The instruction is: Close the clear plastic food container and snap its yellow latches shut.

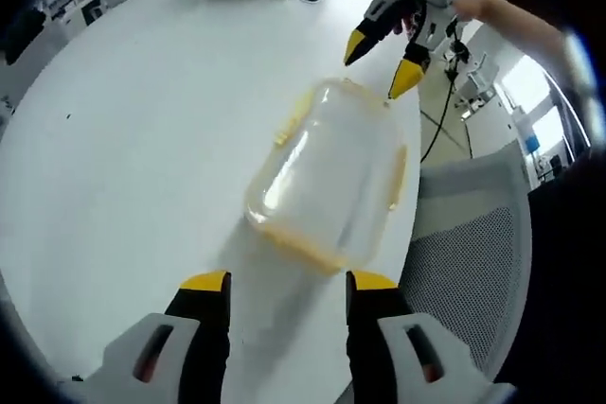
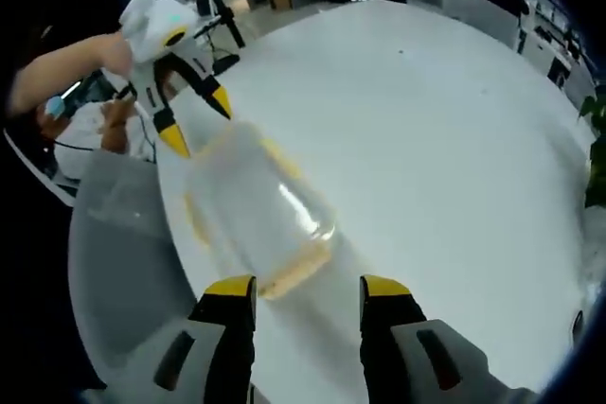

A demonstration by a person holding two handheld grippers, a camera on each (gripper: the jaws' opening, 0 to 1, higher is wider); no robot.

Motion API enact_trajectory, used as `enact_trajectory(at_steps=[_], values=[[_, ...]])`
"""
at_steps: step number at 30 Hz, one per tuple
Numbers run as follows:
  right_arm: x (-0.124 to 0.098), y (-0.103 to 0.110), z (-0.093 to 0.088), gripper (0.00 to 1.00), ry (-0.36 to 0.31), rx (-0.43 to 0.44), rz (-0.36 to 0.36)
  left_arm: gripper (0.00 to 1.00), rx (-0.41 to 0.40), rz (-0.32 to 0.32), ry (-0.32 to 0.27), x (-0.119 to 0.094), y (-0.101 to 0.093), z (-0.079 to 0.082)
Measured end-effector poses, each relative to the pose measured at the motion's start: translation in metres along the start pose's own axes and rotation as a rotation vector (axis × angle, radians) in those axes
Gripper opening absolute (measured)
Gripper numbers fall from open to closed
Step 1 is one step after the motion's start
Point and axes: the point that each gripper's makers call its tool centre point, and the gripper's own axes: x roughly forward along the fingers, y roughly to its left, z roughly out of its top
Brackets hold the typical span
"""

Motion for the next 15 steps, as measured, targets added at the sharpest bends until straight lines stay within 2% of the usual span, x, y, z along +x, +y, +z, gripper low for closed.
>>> enact_trajectory(at_steps=[2,6,15], values=[[-0.0009,-0.0017,0.0019,0.42,-0.007,0.017,-0.009,0.48,-0.06,0.005,-0.011,-0.0007,0.0022,0.0009],[-0.0023,-0.0026,0.0057,0.42,-0.02,0.06,-0.01,0.47,-0.129,-0.001,-0.026,-0.0014,0.0046,0.0013],[-0.0012,-0.0035,0.0069,0.4,-0.027,0.108,-0.012,0.47,-0.246,0.005,-0.05,-0.0019,0.0068,0.0008]])
